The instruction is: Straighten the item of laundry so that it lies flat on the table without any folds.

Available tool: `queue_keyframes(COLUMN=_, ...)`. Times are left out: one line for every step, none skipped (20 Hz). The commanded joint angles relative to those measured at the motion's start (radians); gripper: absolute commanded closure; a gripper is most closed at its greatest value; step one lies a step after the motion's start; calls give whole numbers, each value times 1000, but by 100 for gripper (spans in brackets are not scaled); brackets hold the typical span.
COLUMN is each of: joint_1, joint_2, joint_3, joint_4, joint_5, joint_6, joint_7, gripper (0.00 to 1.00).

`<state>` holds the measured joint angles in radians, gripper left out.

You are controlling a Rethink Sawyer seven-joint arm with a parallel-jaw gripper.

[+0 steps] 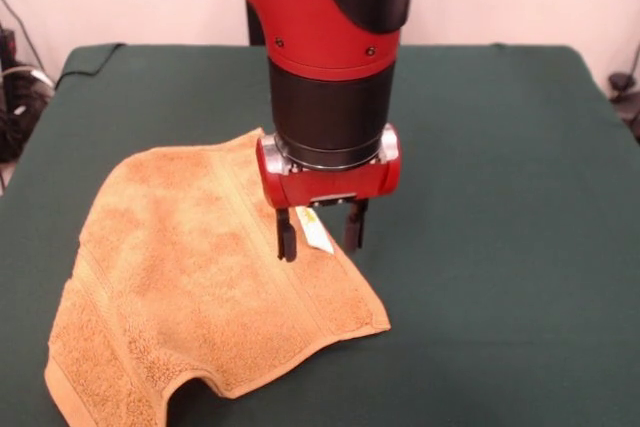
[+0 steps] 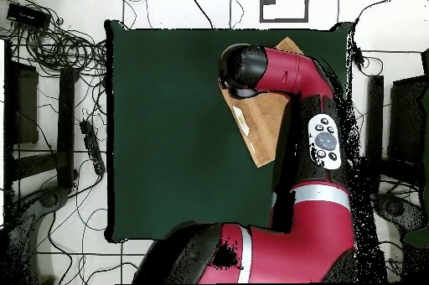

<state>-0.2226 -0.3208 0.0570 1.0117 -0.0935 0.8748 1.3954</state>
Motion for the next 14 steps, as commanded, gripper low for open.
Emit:
queue_keyframes(joint_1=35, joint_2=17, joint_3=6, joint_4=-20, joint_5=34, joint_6=-20, joint_7=257, gripper=0)
queue_keyframes(joint_1=35, joint_2=21, joint_3=6, joint_4=-32, joint_5=34, joint_6=-14, joint_7=255, gripper=0)
queue_keyframes(joint_1=36, joint_2=29, joint_3=7, joint_4=-47, joint_5=34, joint_6=-5, joint_7=252, gripper=0)
queue_keyframes(joint_1=36, joint_2=38, joint_3=7, joint_4=-61, joint_5=34, joint_6=4, joint_7=249, gripper=0)
queue_keyframes(joint_1=35, joint_2=49, joint_3=9, joint_4=-78, joint_5=35, joint_6=9, joint_7=247, gripper=0)
queue_keyframes(joint_1=36, joint_2=59, joint_3=10, joint_4=-93, joint_5=35, joint_6=16, joint_7=247, gripper=0)
queue_keyframes(joint_1=36, joint_2=70, joint_3=9, joint_4=-107, joint_5=35, joint_6=20, joint_7=249, gripper=0)
queue_keyframes(joint_1=37, joint_2=74, joint_3=7, joint_4=-112, joint_5=36, joint_6=19, joint_7=251, gripper=0)
queue_keyframes(joint_1=38, joint_2=78, joint_3=6, joint_4=-117, joint_5=36, joint_6=19, joint_7=253, gripper=0)
queue_keyframes(joint_1=39, joint_2=81, joint_3=5, joint_4=-122, joint_5=37, joint_6=19, joint_7=255, gripper=0)
queue_keyframes(joint_1=40, joint_2=85, joint_3=3, joint_4=-127, joint_5=37, joint_6=18, joint_7=257, gripper=0)
queue_keyframes(joint_1=42, joint_2=93, joint_3=3, joint_4=-136, joint_5=38, joint_6=15, joint_7=259, gripper=0)
queue_keyframes(joint_1=43, joint_2=102, joint_3=2, joint_4=-145, joint_5=38, joint_6=12, joint_7=262, gripper=0)
queue_keyframes(joint_1=44, joint_2=107, joint_3=0, joint_4=-147, joint_5=38, joint_6=2, joint_7=266, gripper=0)
